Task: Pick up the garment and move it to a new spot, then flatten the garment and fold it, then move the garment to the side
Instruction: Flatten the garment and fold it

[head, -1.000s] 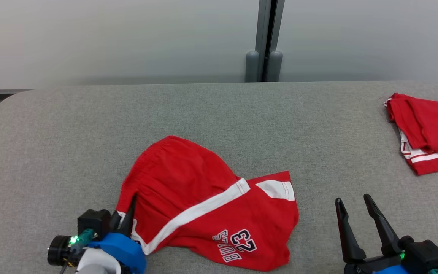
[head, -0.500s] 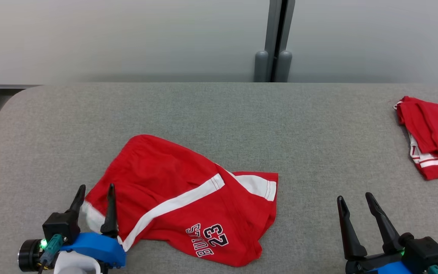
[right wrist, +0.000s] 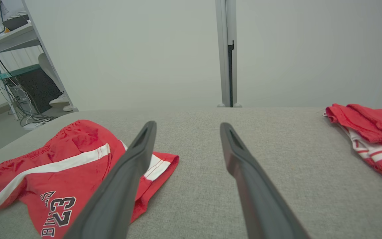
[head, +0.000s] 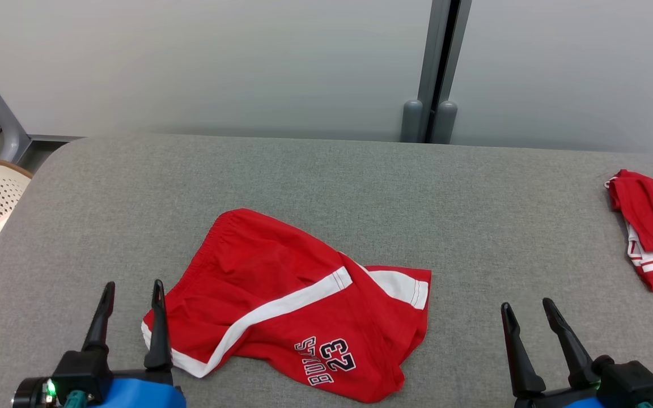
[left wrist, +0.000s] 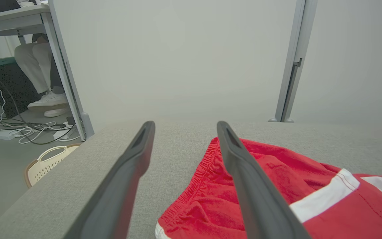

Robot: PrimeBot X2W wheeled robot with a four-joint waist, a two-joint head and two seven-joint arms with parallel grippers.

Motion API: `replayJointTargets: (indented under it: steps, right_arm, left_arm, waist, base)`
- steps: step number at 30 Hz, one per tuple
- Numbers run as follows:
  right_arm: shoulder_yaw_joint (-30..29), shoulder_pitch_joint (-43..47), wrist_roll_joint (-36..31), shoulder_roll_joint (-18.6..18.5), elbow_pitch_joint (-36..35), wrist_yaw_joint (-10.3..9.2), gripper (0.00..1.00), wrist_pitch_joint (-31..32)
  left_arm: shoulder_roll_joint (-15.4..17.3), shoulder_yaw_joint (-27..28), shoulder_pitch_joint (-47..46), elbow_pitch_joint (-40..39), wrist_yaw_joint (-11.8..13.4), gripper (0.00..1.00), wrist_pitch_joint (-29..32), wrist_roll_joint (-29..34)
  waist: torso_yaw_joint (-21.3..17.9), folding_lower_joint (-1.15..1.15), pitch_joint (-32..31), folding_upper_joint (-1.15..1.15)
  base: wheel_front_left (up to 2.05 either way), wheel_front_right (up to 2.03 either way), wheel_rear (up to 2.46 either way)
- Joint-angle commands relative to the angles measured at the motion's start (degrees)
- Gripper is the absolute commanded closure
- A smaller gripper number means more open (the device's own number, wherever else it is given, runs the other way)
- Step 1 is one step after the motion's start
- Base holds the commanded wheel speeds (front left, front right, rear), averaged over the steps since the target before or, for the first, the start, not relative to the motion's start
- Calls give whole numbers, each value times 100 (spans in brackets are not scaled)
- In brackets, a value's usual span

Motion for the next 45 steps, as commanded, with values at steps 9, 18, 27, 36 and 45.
replayJointTargets:
  steps: [9,18,27,36,45]
  right_arm:
    - [65,116,54,-1,185,1,0,-14]
    - [942,-825,157,-284,801,1,0,-1]
    - [2297,-2511,641,-600,2168,1,0,289]
    - [3274,-3552,1169,-806,3554,1,0,381]
    - [4006,-4130,1731,-845,4270,1,0,331]
  left_arm:
    - [-154,123,228,17,-163,0,-24,122]
    - [-224,44,12,12,-255,0,-25,206]
    - [-275,-171,-167,32,-301,0,-25,169]
    - [-309,-332,-451,68,-319,0,-25,52]
    - [-312,-520,-572,59,-238,0,-25,-142]
  waist:
    - [96,0,-58,0]
    - [272,0,43,0]
    - [634,0,362,0]
    - [1068,0,775,0]
    - [1268,0,972,0]
  base:
    - [0,0,0]
    - [0,0,0]
    - [0,0,0]
    - [0,0,0]
    - [0,0,0]
